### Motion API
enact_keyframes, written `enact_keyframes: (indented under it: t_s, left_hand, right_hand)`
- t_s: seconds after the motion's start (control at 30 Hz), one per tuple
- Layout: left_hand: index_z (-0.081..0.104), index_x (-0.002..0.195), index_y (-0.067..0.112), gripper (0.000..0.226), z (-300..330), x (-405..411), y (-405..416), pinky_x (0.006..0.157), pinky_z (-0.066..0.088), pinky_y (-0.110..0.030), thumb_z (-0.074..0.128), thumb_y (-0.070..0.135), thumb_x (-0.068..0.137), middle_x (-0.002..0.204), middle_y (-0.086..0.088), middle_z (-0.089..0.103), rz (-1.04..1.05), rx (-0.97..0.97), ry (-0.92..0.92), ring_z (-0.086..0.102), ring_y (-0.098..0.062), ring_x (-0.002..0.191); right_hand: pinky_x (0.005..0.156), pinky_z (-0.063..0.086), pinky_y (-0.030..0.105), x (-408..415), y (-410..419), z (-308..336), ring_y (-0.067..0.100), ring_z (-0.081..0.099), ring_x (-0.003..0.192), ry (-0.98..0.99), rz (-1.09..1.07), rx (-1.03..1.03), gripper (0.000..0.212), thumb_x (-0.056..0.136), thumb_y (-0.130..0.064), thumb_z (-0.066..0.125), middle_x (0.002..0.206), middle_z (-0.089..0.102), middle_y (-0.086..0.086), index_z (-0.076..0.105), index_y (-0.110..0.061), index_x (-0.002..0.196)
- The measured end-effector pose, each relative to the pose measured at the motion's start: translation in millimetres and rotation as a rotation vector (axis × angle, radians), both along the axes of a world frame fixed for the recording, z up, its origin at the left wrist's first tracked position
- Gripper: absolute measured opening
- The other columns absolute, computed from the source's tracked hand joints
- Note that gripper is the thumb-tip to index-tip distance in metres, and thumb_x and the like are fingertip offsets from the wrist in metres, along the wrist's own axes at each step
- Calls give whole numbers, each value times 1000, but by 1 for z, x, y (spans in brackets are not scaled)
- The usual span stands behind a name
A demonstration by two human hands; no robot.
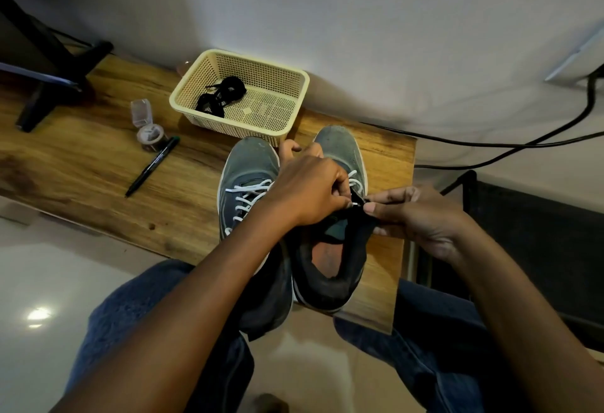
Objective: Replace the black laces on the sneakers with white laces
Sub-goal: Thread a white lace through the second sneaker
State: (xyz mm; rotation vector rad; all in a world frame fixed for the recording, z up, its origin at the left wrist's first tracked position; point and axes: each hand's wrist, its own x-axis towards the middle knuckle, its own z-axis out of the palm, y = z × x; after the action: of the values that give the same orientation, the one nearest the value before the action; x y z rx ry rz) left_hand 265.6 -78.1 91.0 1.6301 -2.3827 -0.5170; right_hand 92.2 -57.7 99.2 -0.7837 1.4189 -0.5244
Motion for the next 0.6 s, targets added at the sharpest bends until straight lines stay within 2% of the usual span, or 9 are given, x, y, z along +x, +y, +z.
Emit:
enact_keyframes:
  t_s: [0.13,0.27,0.43,0.6]
  left_hand:
    - [71,85,32,14,0,0,1,95,13,-35,67,45,83,75,19,57,3,-2,12,31,-1,95]
    - [69,82,32,12,1,0,1,93,12,-33,67,44,82,71,20,55,11,3,47,30,1,92]
    - [70,82,31,13,2,-1,2,95,12,-33,67,44,82,73,19,57,11,-6,33,31,2,93]
    - [67,79,33,9,4,-1,2,95,10,-32,67,41,82,70,20,49,-16,-10,-9,29,2,93]
  right_hand:
    - [63,58,24,0,0,-1,18,69,74,17,3,-23,20,80,0,69,90,72,15,69,1,100]
    - [61,58,22,1,0,-2,17,69,73,17,4,-29,20,79,-1,70,89,72,14,69,1,99]
    - [59,58,23,2,2,-1,16,69,69,22,-23,-45,9,77,-1,72,79,72,11,71,-2,86]
    - [57,58,22,5,3,0,15,69,65,21,-34,-55,8,75,-3,74,75,72,10,70,-2,81]
